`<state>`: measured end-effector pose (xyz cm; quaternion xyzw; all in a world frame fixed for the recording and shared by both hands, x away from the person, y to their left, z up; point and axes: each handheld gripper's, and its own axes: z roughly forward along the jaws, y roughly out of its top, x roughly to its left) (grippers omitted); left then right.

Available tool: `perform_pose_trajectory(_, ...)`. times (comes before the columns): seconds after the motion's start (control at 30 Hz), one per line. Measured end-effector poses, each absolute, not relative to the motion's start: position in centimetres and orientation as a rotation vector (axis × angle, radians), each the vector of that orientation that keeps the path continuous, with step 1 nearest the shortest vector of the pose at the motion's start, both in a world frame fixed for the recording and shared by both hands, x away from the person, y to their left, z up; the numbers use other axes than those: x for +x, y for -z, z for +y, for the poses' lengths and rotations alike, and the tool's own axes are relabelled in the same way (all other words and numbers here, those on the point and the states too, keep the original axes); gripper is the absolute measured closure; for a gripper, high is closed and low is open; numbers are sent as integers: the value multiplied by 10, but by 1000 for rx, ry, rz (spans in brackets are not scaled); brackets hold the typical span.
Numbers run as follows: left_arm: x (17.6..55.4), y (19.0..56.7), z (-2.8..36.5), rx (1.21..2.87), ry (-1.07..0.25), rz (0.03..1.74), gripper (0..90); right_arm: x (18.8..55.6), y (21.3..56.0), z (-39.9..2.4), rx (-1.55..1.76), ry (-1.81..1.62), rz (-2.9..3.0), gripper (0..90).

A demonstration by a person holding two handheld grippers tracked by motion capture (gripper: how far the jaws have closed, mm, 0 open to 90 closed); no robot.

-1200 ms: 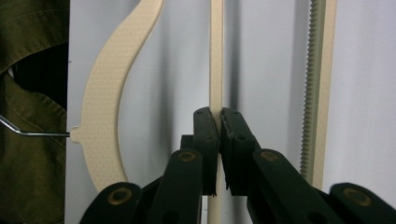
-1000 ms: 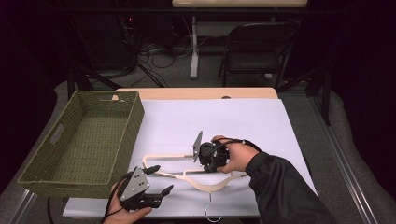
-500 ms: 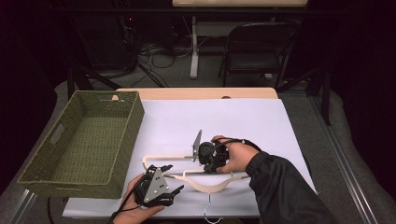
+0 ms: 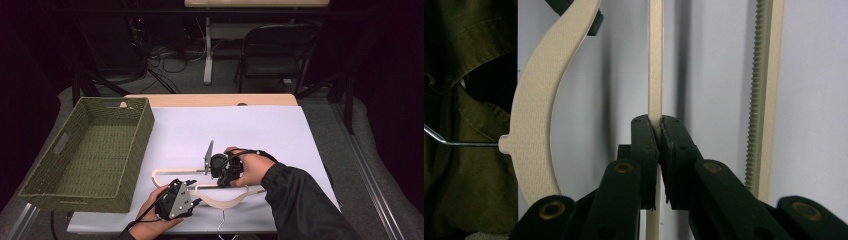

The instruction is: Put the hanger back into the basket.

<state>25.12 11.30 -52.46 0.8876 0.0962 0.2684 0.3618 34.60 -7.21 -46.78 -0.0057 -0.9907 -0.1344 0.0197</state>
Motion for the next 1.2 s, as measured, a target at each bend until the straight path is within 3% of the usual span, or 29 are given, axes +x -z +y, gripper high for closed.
perform_pose_trajectory(0.6, 252, 529, 110, 2314, -654, 165, 594, 343, 471, -68, -3, 378, -3059, 855)
perform_pose_trajectory(1.2, 250, 528, 111, 2329, -705, 165, 703, 343, 474, -65, 9, 364, -3050, 854)
